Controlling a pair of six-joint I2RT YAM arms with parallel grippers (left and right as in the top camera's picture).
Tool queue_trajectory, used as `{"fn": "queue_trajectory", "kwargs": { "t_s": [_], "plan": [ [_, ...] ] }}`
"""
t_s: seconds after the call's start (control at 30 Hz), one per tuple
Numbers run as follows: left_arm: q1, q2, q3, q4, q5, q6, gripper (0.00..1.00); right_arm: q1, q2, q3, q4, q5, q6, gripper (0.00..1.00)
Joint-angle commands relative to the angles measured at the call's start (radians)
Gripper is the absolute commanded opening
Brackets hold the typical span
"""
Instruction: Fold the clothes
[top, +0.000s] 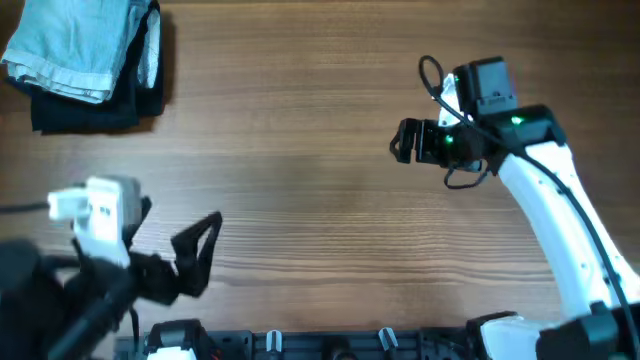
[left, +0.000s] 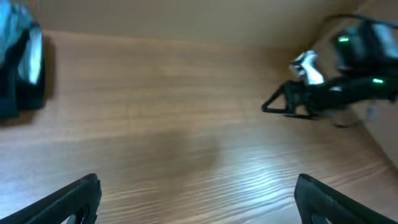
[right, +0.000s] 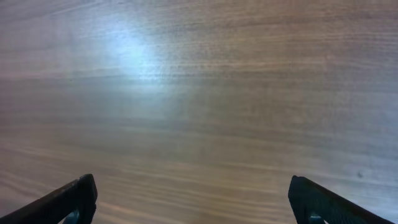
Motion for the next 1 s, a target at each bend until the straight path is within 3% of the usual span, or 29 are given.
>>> {"fn": "queue_trajectory", "kwargs": {
  "t_s": [0.0,0.2,0.33,0.53,0.77,0.97],
  "plan": [
    [-0.016,-0.088,-0.053,0.050,-0.055,0.021,1.00,0.004,0.081,0.019,0.058,0.013,-0.006,1.00],
    [-0.016,-0.328,-0.430,0.310,-0.036,0.008,1.00,0.004,0.148,0.019,0.176,0.013,-0.006,1.00],
    [-0.016,-0.492,-0.770,0.566,-0.031,-0.115,1.00,0.004,0.151,0.019,0.207,0.013,-0.006,1.00],
    [-0.017,-0.710,-1.165,0.842,-0.012,-0.175,1.00,0.004,0.151,0.019,0.207,0.013,-0.006,0.99],
    [-0.021,-0.742,-1.287,0.895,-0.017,-0.216,1.00,0.004,0.151,0.019,0.207,0.013,-0.006,1.00],
    [-0.021,-0.742,-1.422,1.079,0.007,-0.224,1.00,0.004,0.151,0.019,0.207,0.013,-0.006,1.00]
  ]
}}
